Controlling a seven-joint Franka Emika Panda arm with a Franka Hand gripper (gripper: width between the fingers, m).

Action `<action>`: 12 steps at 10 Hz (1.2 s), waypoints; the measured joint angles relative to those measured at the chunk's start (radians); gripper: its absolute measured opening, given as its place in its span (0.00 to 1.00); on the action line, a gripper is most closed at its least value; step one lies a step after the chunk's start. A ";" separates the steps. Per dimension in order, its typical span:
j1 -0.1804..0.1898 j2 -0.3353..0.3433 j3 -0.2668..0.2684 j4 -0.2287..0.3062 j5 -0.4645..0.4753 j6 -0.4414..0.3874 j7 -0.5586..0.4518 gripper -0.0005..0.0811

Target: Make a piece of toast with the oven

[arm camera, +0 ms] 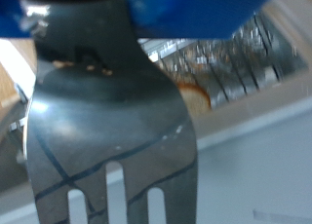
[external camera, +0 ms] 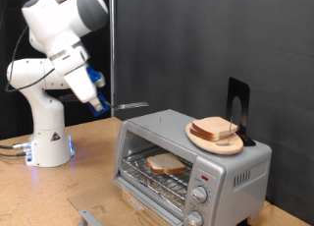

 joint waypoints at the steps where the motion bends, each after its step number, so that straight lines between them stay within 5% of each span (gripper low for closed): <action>1: 0.016 -0.008 0.029 0.008 0.030 0.015 0.053 0.50; 5: 0.032 -0.029 0.148 0.039 0.058 0.047 0.300 0.50; 12: 0.044 -0.009 0.259 0.062 0.058 0.053 0.340 0.50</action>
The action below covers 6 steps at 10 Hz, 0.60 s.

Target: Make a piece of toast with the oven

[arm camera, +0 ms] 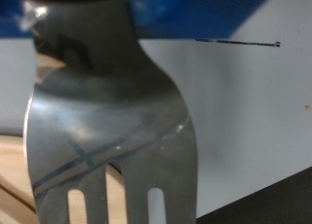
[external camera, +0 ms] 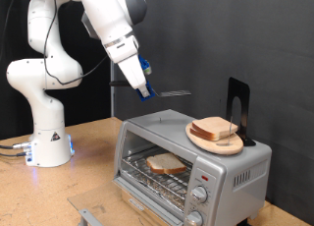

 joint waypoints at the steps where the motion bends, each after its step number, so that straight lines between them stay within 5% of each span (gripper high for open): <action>1: 0.000 0.006 0.013 -0.001 0.000 0.013 0.005 0.50; 6: 0.001 0.036 0.065 -0.001 0.022 0.061 0.026 0.50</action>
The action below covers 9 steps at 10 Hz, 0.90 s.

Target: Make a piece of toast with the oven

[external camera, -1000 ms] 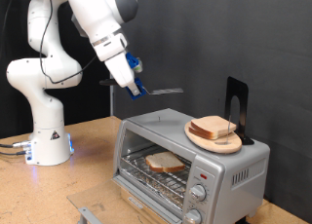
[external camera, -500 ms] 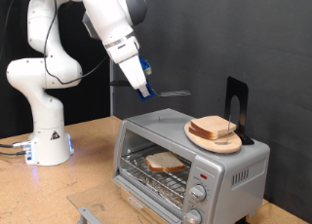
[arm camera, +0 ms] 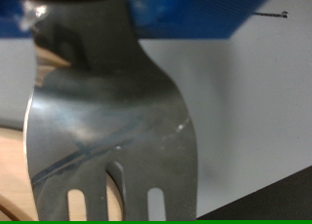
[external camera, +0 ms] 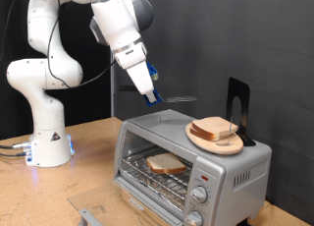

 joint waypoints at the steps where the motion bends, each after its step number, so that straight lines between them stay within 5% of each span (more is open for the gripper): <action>1: 0.000 0.000 0.008 0.000 0.005 0.001 0.000 0.50; 9: 0.000 0.028 0.080 -0.007 0.011 0.060 0.019 0.50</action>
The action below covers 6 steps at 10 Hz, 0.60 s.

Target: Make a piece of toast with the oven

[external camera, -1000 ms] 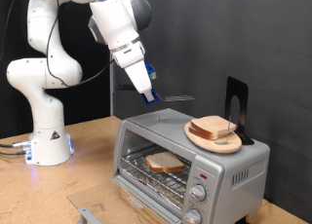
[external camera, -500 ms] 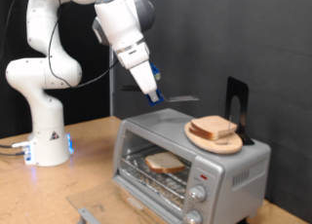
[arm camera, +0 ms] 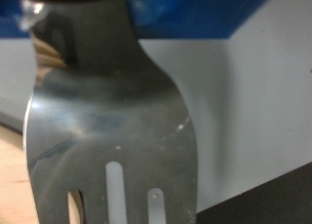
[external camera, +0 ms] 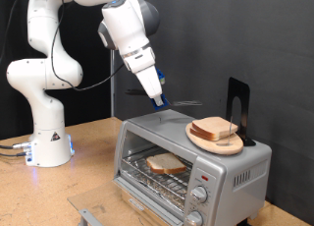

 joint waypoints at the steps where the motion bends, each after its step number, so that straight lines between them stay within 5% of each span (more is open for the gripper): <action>1: 0.000 0.008 0.009 -0.003 0.000 0.013 0.001 0.50; 6: 0.000 0.038 0.046 -0.020 0.005 0.061 0.002 0.50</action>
